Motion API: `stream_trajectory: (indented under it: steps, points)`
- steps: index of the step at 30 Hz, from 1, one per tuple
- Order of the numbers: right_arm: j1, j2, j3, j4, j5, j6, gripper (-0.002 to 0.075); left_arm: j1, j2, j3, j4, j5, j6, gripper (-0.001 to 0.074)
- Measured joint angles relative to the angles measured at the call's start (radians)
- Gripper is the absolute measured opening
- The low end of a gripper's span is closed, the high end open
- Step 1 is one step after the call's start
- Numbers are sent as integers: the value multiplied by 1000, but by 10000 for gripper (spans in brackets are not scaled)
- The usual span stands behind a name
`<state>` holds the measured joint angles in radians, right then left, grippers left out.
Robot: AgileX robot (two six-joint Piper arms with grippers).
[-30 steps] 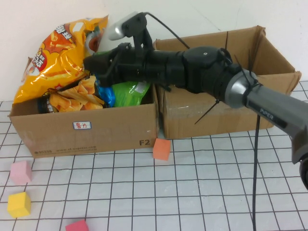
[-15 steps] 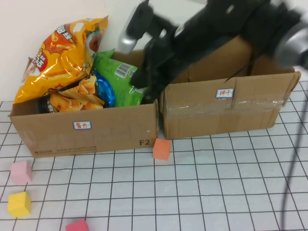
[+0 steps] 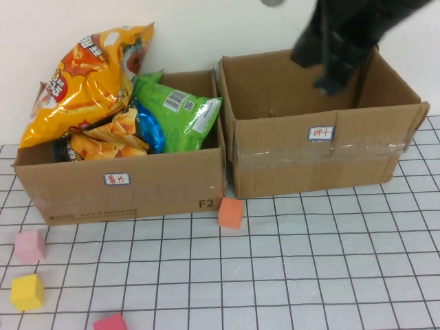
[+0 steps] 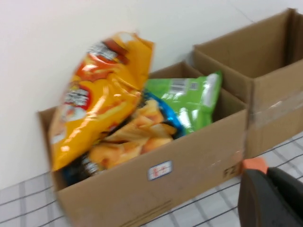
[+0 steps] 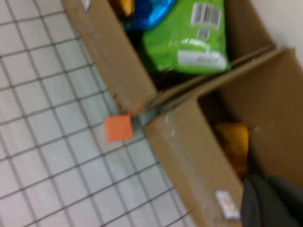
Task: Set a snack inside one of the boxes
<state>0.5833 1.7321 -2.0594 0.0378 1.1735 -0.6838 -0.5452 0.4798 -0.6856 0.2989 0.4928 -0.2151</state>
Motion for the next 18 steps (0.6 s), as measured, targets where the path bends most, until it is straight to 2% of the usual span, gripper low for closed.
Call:
stream_trajectory:
  steps: [4, 7, 11, 18]
  points:
    - [0, -140, 235, -5, -95, 22, 2, 0, -61, 162, 1, -188, -22, -1]
    - [0, -263, 462, -7, -218, 48, 2, 0, -96, 239, 5, -267, -26, -1]
    - [0, -455, 783, 5, -364, 90, 2, 0, -109, 295, 22, -276, -28, -1]
    - [0, -814, 1223, 12, -545, 134, 2, 0, -109, 330, 41, -273, -28, -1]
